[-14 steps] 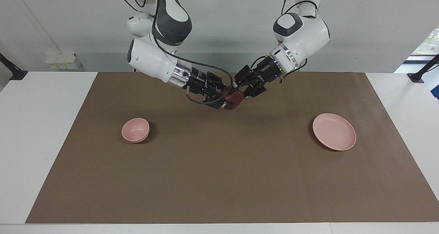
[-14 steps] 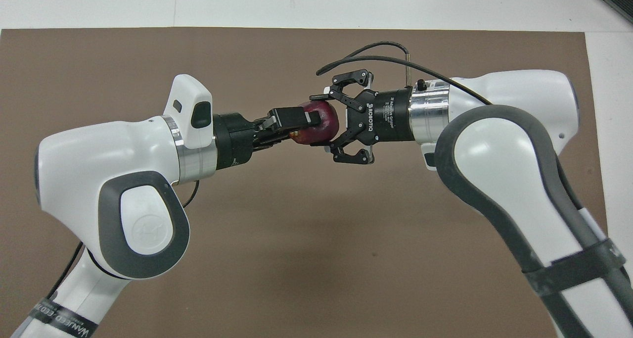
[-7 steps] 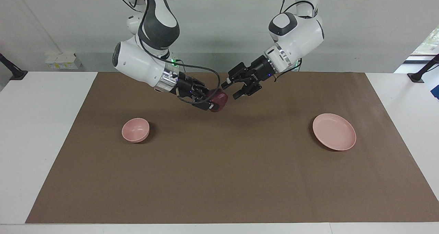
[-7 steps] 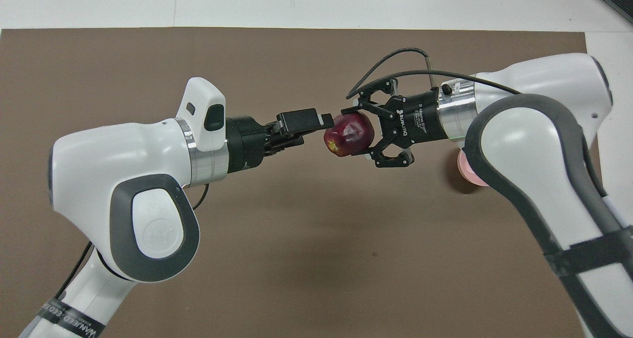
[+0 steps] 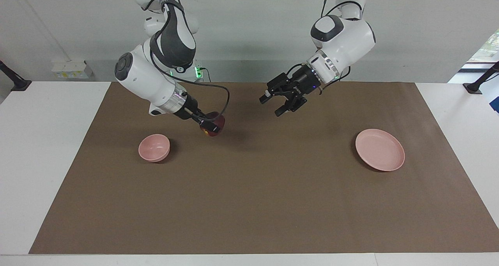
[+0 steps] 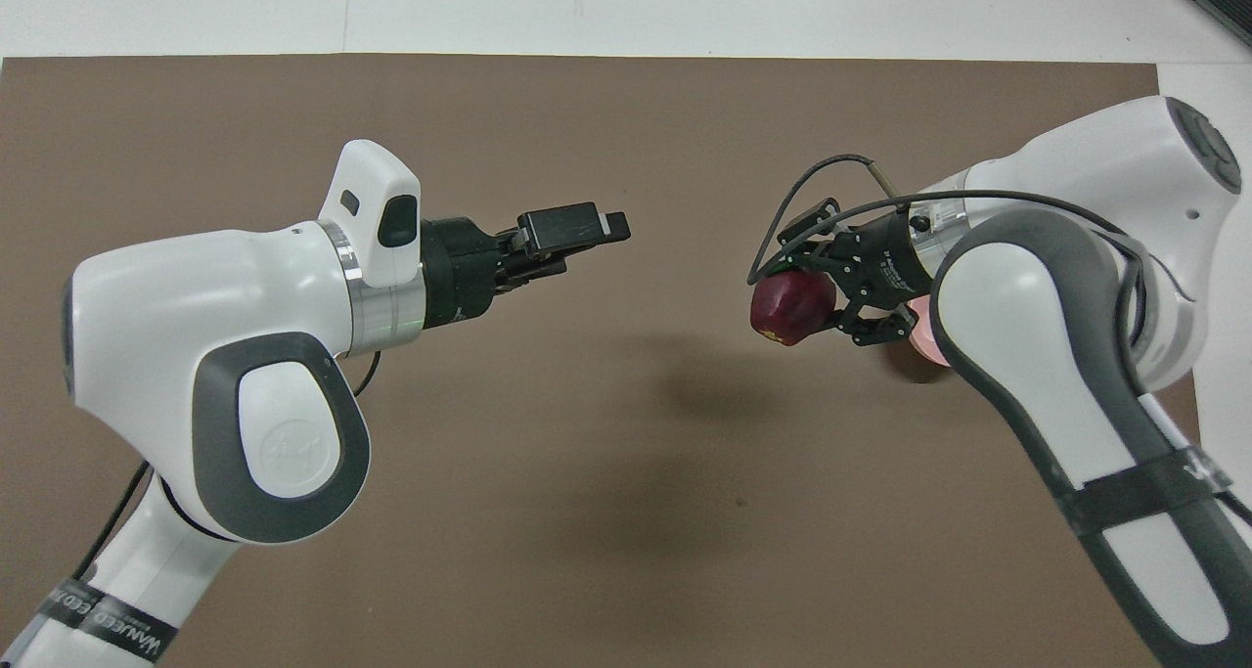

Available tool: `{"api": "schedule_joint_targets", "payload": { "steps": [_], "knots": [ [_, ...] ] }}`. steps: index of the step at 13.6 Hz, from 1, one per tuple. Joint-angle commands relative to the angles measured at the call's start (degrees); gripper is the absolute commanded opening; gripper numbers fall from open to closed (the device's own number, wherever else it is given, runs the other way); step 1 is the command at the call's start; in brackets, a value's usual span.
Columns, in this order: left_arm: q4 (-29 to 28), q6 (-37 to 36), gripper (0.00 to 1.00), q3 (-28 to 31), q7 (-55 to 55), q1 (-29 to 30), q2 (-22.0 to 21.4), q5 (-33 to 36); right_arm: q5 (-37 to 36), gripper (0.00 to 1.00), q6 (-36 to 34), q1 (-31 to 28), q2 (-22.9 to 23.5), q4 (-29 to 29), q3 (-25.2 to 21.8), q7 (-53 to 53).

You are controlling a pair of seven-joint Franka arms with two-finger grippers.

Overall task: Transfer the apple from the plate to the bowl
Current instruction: 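Lower the apple into the small pink cup with the right gripper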

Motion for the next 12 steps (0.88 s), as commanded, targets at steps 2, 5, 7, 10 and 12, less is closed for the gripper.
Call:
{"api": "schedule_joint_targets", "payload": {
  "steps": [2,5,7,10,12],
  "knots": [
    [0.21,-9.0,1.0,0.11,-0.4,2.86,-0.55,20.68,-10.74,0.0,0.11,-3.94,-3.23,-4.3,0.36,-15.71],
    [-0.05,-15.59,1.0,0.2,-0.48,4.36,-0.81,35.75,-20.94,0.0,0.81,-4.12,-3.14,-4.39,0.37,-25.39],
    [0.03,-21.57,1.0,0.11,-1.36,7.86,-1.07,36.74,-22.81,0.0,1.16,-5.96,-1.83,-4.65,0.45,-29.89],
    [0.21,-22.21,1.0,0.11,-1.27,10.68,-0.81,40.41,-24.3,0.0,2.12,-7.54,-1.03,-5.35,0.36,-33.41],
    [1.95,-21.94,1.0,0.11,-1.01,11.22,-0.55,46.39,-25.62,0.0,4.58,-10.0,-0.77,-5.62,0.45,-35.78]
  ]
}}
